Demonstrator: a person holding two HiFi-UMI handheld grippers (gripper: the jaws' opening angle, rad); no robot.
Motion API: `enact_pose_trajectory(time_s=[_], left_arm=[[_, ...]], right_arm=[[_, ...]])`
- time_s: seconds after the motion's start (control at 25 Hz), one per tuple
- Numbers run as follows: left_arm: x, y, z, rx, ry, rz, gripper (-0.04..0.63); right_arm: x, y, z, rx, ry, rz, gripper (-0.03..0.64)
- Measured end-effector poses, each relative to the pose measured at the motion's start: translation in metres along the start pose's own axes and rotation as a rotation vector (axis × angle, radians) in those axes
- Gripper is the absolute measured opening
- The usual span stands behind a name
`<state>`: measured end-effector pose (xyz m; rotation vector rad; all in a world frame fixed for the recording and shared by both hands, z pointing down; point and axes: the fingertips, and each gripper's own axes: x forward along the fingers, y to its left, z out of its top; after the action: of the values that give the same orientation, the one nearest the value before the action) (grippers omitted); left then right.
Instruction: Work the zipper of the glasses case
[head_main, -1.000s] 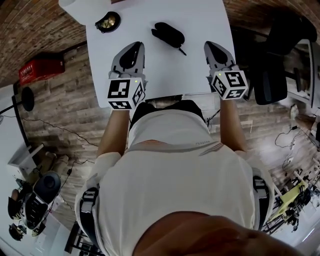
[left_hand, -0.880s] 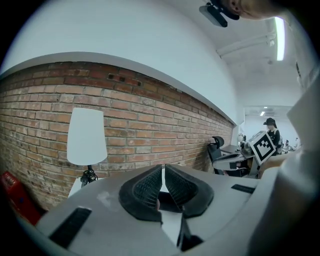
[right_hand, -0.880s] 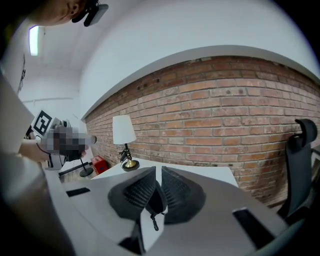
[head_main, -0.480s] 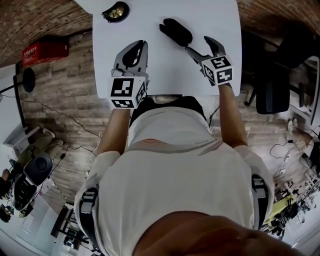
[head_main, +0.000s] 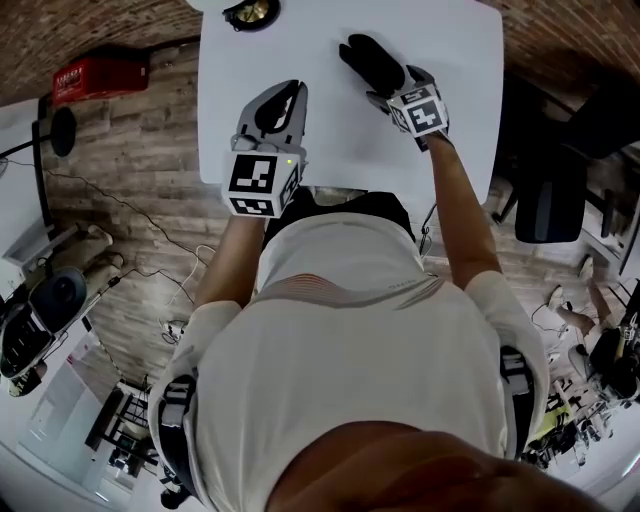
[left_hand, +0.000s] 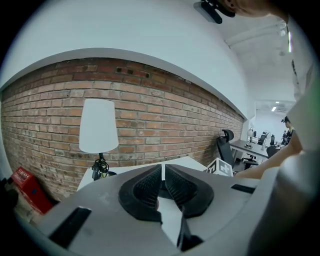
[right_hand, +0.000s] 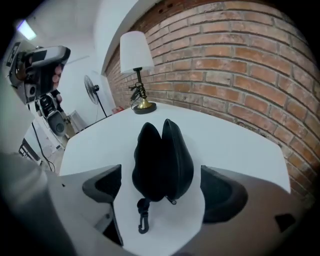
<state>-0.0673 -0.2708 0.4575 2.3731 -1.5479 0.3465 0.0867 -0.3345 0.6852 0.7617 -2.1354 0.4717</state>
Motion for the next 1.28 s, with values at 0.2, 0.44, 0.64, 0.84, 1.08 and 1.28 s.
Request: enact_pose_trajectory(time_s=[0.2,0.44,0.64,0.84,1.08,1.28], left_arm=[[-0.001,0.003,-0.004,-0.005,0.020,-0.007,0.031],[0.000,0.005,-0.006,-0.008,0.025,-0.019,0.031],[0.001,0.006,-0.003,-0.011,0.021,-0.029,0.031],[-0.003,0.006,0.008,-0.011,-0.003,-0.047,0.031],[-0.013,0.000,0.028,0.001,-0.061,-0.061,0.031],[-0.017,-0.008,0.048,0.008,-0.125,-0.096,0.031]], right_arm=[[0.017,-0.004,-0.006,-0.024,0.039,-0.024,0.531],[0.005,-0.006,-0.001,-0.049,-0.001,-0.084,0.386],[-0.003,-0.006,0.008,-0.035,-0.058,-0.111,0.298],[-0.019,-0.002,0.028,0.002,-0.134,-0.112,0.293],[-0.074,0.006,0.060,0.043,-0.270,-0.116,0.291],[-0.145,0.007,0.095,0.104,-0.437,-0.119,0.291]])
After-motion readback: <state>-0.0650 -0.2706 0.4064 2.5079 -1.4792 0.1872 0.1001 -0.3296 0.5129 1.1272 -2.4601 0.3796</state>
